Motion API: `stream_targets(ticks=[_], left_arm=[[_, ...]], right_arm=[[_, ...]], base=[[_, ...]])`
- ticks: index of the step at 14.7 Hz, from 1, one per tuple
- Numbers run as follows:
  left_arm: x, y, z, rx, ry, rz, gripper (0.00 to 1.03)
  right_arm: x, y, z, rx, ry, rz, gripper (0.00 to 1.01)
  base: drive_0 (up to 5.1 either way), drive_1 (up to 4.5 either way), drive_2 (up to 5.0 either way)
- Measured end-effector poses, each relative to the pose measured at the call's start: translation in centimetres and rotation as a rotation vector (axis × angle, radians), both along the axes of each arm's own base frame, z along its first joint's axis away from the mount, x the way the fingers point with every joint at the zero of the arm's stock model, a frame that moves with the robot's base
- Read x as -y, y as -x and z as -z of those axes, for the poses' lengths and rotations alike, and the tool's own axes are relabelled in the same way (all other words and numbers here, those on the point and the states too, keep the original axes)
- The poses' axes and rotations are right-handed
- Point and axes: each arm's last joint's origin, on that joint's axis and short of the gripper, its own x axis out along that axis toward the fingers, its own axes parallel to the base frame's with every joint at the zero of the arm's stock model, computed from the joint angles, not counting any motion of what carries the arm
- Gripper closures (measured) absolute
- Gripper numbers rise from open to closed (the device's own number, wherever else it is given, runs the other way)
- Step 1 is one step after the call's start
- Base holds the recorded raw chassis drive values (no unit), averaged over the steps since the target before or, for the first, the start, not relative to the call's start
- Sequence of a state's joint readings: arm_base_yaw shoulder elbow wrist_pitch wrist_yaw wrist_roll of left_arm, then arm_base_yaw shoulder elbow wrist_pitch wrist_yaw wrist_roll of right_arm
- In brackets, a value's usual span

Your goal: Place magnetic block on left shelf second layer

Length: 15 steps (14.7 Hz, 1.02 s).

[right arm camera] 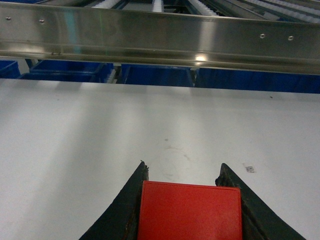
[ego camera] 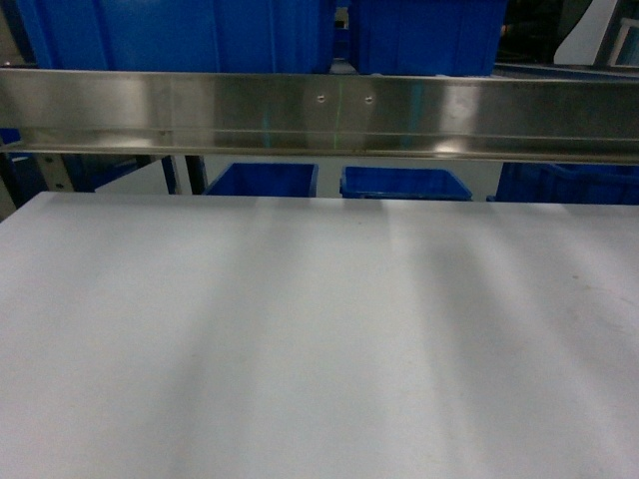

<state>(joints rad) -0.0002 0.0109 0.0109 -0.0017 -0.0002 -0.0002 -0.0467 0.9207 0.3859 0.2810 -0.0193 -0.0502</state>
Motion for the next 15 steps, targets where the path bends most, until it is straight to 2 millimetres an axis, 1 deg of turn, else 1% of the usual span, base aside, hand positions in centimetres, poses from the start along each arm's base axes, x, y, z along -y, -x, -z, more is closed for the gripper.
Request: stream_targets(ticks=[15], left_arm=[[0.0, 0.0, 0.01, -0.002, 0.0, 0.0, 0.05]], right_arm=[[-0.02, 0.0, 0.02, -0.002, 0.0, -0.001, 0.68]], base=[[-5.0, 2.45, 2.5]])
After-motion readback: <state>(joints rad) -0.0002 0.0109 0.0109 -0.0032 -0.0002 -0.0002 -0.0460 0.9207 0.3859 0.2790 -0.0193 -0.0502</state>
